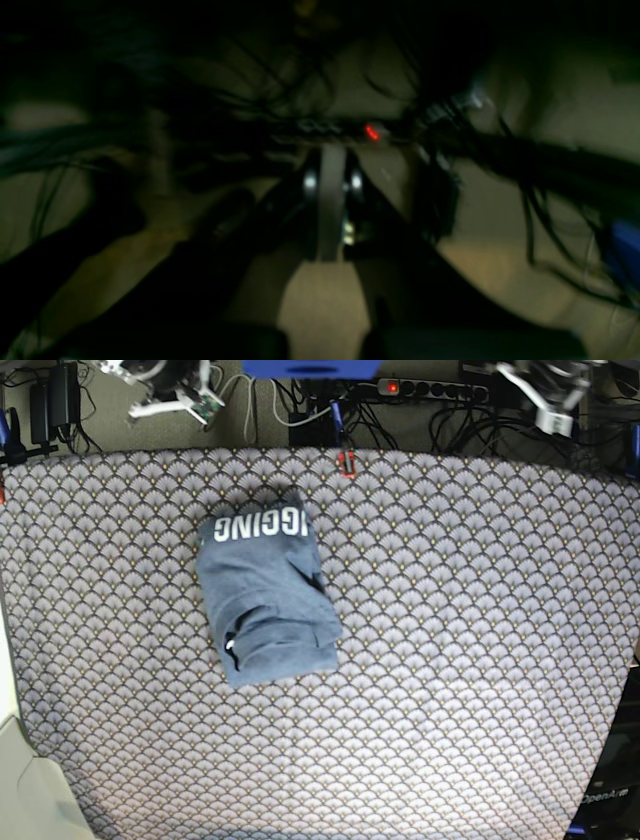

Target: Fold the T-shirt properly

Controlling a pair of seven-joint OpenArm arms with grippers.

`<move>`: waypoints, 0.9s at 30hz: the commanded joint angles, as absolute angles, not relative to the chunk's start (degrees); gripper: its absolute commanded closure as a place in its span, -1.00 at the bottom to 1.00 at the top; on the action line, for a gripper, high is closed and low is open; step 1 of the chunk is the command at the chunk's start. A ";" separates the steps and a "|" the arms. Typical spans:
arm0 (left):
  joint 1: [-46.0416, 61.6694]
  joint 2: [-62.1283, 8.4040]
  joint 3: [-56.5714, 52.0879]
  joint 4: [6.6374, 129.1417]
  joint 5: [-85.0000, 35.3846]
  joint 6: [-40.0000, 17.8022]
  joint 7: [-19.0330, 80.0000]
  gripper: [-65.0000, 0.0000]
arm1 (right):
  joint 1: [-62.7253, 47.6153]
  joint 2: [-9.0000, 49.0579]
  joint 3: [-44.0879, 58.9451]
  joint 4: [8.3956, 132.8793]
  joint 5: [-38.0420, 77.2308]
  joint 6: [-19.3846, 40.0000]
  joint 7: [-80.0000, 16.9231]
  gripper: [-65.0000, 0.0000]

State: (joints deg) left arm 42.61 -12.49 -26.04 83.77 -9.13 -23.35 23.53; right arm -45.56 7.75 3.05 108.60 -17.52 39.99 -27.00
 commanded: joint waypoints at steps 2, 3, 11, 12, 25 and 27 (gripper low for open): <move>41.19 -13.14 -21.32 78.64 -7.34 -22.81 19.03 0.98 | -45.85 8.13 5.23 103.08 -17.19 40.00 -24.40 1.00; 40.22 -13.14 -19.38 75.21 -6.55 -22.81 17.45 0.98 | -45.14 8.13 5.93 99.21 -17.10 40.00 -22.37 1.00; 24.22 -11.30 -8.13 35.91 -5.58 -22.64 4.79 0.98 | -27.47 8.13 13.23 53.76 -17.10 40.00 -4.00 1.00; 22.02 -10.68 -7.25 30.11 -5.58 -22.64 1.36 0.98 | -24.66 8.48 13.58 46.46 -17.10 40.00 -1.10 1.00; 8.48 -4.70 -3.56 0.66 -5.58 -0.92 -11.82 0.99 | -6.55 7.16 13.32 7.96 -17.45 1.45 22.11 1.00; 7.25 -4.70 -3.82 0.57 -6.02 -0.13 -10.51 0.99 | -6.55 5.93 12.26 7.96 -17.45 -1.71 22.11 1.00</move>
